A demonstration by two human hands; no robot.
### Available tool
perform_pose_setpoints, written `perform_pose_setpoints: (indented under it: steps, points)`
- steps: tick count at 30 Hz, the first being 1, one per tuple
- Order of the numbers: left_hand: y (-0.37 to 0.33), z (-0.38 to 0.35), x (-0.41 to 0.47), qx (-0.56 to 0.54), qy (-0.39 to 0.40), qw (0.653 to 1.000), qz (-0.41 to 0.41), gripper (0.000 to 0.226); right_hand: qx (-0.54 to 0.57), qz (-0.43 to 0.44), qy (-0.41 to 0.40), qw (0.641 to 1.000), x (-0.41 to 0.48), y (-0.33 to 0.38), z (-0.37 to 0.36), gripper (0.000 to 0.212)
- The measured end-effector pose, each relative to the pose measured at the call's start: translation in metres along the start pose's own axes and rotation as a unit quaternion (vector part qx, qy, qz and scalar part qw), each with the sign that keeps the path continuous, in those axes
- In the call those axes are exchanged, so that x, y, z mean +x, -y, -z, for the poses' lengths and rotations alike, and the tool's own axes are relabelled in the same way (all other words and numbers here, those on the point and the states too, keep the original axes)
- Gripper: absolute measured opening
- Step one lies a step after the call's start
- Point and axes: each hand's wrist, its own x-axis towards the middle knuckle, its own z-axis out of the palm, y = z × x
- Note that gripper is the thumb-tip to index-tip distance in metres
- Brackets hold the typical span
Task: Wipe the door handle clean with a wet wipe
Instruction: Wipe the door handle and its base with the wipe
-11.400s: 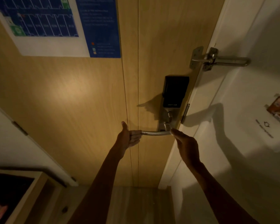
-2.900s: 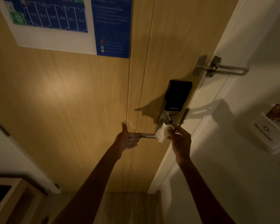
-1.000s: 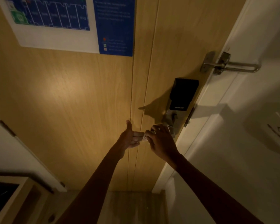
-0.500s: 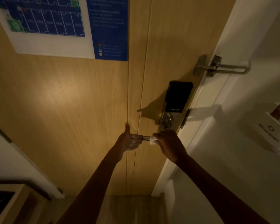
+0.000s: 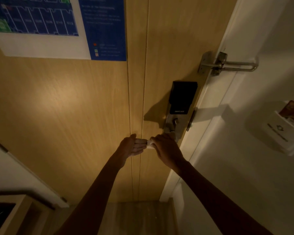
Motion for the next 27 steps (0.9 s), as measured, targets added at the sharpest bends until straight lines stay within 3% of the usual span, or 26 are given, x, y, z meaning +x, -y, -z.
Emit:
perform_pose_setpoints:
  steps: [3,7,14,17,22,27]
  points:
    - [-0.002,0.000,-0.003,0.026,0.004,1.000,-0.008,0.048,-0.013,-0.002,0.005,1.000,-0.004,-0.006,0.000,0.032]
    - [0.000,-0.001,-0.005,0.028,-0.008,0.999,-0.017,0.042,-0.019,-0.023,-0.024,0.999,-0.017,-0.029,0.010,0.024]
    - [0.001,0.001,-0.010,0.048,-0.009,0.999,-0.022,0.042,-0.009,0.025,0.007,1.000,0.002,-0.002,-0.002,0.035]
    - [0.001,0.001,-0.011,0.056,-0.001,0.998,-0.029,0.042,-0.032,0.018,0.006,0.999,-0.002,-0.021,0.003,0.030]
    - [0.001,0.003,-0.006,0.037,-0.019,0.999,-0.021,0.039,-0.017,0.044,-0.021,0.999,0.010,0.012,-0.006,0.019]
    - [0.002,0.006,-0.006,0.043,0.000,0.999,-0.025,0.045,-0.072,0.018,-0.033,0.997,-0.013,-0.027,-0.001,0.031]
